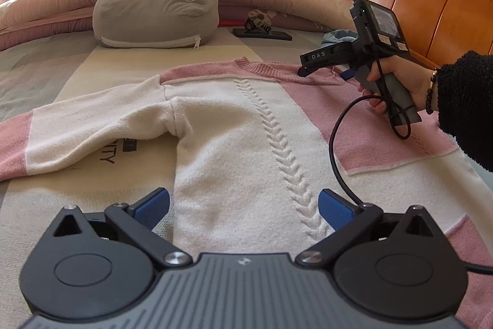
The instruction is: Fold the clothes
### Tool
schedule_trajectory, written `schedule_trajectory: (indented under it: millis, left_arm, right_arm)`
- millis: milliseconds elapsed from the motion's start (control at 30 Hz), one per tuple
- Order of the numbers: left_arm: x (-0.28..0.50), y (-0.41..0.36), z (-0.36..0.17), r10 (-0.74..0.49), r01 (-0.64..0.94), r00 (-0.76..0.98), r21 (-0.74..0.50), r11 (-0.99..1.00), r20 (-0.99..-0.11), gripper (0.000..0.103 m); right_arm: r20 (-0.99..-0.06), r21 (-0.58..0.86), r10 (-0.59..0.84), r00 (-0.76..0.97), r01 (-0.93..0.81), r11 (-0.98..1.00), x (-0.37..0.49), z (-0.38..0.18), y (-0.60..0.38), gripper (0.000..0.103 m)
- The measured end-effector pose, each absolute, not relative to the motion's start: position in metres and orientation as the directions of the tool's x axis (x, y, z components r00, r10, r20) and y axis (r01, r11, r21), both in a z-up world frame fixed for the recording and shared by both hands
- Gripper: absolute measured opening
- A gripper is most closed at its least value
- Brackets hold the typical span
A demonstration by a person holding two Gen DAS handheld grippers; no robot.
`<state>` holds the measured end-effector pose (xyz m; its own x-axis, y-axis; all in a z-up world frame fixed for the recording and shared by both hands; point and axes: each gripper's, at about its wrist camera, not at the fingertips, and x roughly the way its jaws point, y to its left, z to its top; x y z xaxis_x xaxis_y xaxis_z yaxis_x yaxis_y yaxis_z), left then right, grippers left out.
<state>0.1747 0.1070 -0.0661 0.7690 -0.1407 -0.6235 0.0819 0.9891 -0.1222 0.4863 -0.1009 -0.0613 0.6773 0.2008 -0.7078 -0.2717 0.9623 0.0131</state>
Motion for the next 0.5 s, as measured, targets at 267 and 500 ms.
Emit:
schedule_trajectory:
  millis: [267,500]
  left_arm:
    - [0.168,0.110,-0.059,-0.177,0.102,0.780,-0.157,0.982,-0.600,0.102]
    - [0.166,0.114,-0.055,-0.310,0.204,0.757,-0.243,0.948,-0.575,0.102]
  right_arm:
    - [-0.724,0.044,0.317,0.612,-0.418,0.907,0.456,-0.025,-0.075,0.103]
    - [-0.790,0.115,0.498,0.358,-0.711,0.694,0.413,-0.018,-0.010,0.103]
